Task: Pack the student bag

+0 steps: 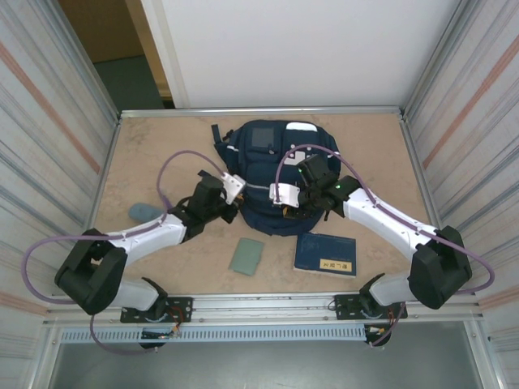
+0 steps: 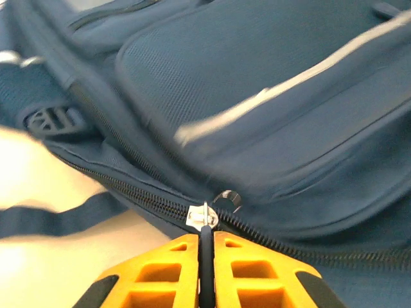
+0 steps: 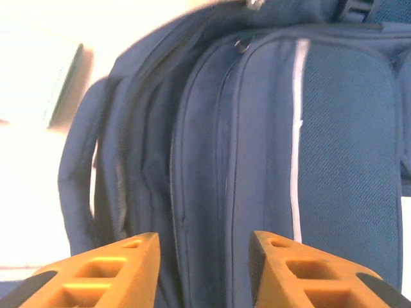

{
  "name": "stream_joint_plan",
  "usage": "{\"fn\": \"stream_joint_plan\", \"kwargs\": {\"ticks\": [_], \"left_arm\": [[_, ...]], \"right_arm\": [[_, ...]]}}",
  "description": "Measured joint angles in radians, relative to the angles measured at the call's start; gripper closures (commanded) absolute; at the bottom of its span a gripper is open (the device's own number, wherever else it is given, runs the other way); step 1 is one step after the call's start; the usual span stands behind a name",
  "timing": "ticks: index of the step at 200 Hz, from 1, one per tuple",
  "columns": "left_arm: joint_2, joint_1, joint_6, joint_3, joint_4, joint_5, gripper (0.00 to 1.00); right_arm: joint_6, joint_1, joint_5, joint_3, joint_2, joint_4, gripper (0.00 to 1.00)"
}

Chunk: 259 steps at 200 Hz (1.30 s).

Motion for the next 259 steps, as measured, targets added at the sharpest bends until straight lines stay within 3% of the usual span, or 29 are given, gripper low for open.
{"fn": "stream_joint_plan", "kwargs": {"ticks": [28, 34, 65, 97, 124, 142, 161, 185, 229, 259], "left_arm": [[-0.003, -0.06, -0.017, 0.003, 0.006, 0.037, 1.0], [-0.003, -0.069, -0.021, 0.005, 0.005, 0.044, 1.0], [0.005, -0.099, -0.042, 0.012, 0.008, 0.102, 1.0], [0.006, -0.1, -0.066, 0.003, 0.043, 0.125, 1.0], [0.008, -0.095, -0.091, -0.028, 0.047, 0.114, 1.0], [0.009, -0.095, -0.099, -0.059, 0.056, 0.106, 1.0], [0.008, -0.093, -0.106, -0.064, 0.071, 0.104, 1.0], [0.005, -0.077, -0.112, -0.07, 0.116, 0.111, 1.0], [-0.034, -0.051, -0.117, -0.088, 0.126, 0.114, 1.0], [-0.05, -0.046, -0.132, -0.108, 0.134, 0.117, 1.0]], "right_arm": [[0.05, 0.003, -0.083, 0.0, 0.0, 0.005, 0.47], [0.063, 0.001, -0.115, 0.0, 0.0, 0.005, 0.41], [0.148, -0.022, -0.279, 0.0, 0.009, 0.027, 0.41], [0.238, -0.004, -0.317, -0.02, 0.045, 0.1, 0.42], [0.282, 0.035, -0.278, -0.027, 0.112, 0.136, 0.48], [0.3, 0.046, -0.219, -0.044, 0.127, 0.151, 0.62], [0.307, 0.048, -0.144, -0.069, 0.128, 0.147, 0.62], [0.306, 0.047, -0.095, -0.077, 0.128, 0.143, 0.54], [0.295, 0.05, -0.101, -0.077, 0.128, 0.133, 0.61], [0.285, 0.064, -0.092, -0.077, 0.128, 0.124, 0.85]]}}
